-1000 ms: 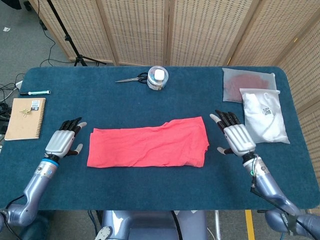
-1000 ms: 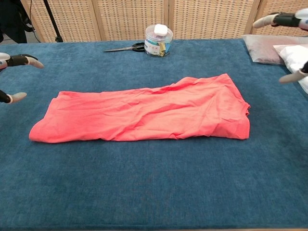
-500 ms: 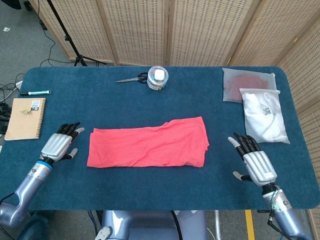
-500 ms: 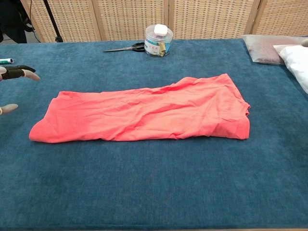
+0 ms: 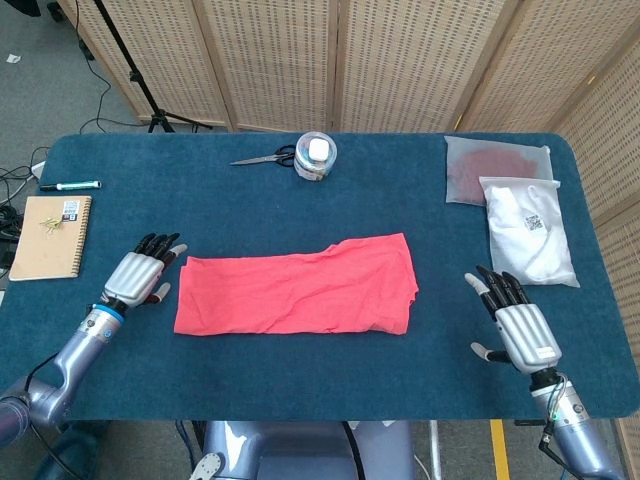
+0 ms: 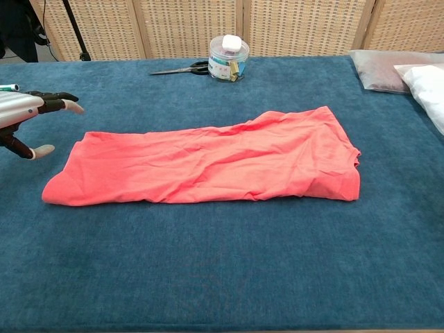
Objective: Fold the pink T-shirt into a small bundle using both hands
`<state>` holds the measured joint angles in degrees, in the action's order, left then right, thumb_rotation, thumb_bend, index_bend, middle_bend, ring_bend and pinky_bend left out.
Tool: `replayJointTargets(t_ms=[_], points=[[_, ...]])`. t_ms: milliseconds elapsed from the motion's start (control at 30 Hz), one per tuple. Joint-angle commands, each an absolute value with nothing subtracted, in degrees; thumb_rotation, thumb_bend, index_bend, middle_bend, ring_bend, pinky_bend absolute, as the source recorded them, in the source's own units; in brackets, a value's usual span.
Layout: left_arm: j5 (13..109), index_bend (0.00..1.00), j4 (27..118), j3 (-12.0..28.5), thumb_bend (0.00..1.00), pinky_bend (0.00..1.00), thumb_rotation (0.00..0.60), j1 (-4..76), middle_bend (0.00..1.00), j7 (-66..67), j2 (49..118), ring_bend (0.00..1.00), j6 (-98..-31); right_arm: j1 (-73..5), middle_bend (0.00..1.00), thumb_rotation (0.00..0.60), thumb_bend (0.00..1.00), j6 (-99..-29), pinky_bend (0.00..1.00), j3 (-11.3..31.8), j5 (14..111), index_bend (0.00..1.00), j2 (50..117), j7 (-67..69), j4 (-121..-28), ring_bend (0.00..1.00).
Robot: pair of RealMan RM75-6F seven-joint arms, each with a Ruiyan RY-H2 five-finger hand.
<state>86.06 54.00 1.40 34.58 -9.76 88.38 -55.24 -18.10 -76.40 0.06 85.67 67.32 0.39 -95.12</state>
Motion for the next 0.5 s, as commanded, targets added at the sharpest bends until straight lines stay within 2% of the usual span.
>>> replayJointTargets(t_ms=[33,133,200,500], points=[[88.1,0.12,49.2,0.3,0.34,0.0,0.6,36.1,0.0,-13.8,91.1,0.0,-54.7,-17.9,0.0,0.6,0.0,-76.4,0.0,0.4,85.5,0.0,67.4,0.5,-95.1,0.0],[88.7,0.12,46.6,-0.2,0.26,0.0,0.6,36.5,0.0,-16.0,92.0,0.0,-54.6,-17.8,0.0,0.6,0.0,-76.2,0.0,0.8,85.3,0.0,67.5,0.5,-95.0,0.0],[89.0,0.12,45.5,-0.5,0.23,0.0,0.6,36.7,0.0,-16.8,92.4,0.0,-54.5,-17.7,0.0,0.6,0.0,-76.0,0.0,1.0,85.2,0.0,67.5,0.5,-94.9,0.0],[89.6,0.15,43.0,-1.1,0.23,0.0,0.6,37.4,0.0,-19.0,93.9,0.0,-54.5,-17.4,0.0,0.6,0.0,-75.7,0.0,1.6,85.2,0.0,67.7,0.4,-94.9,0.0]])
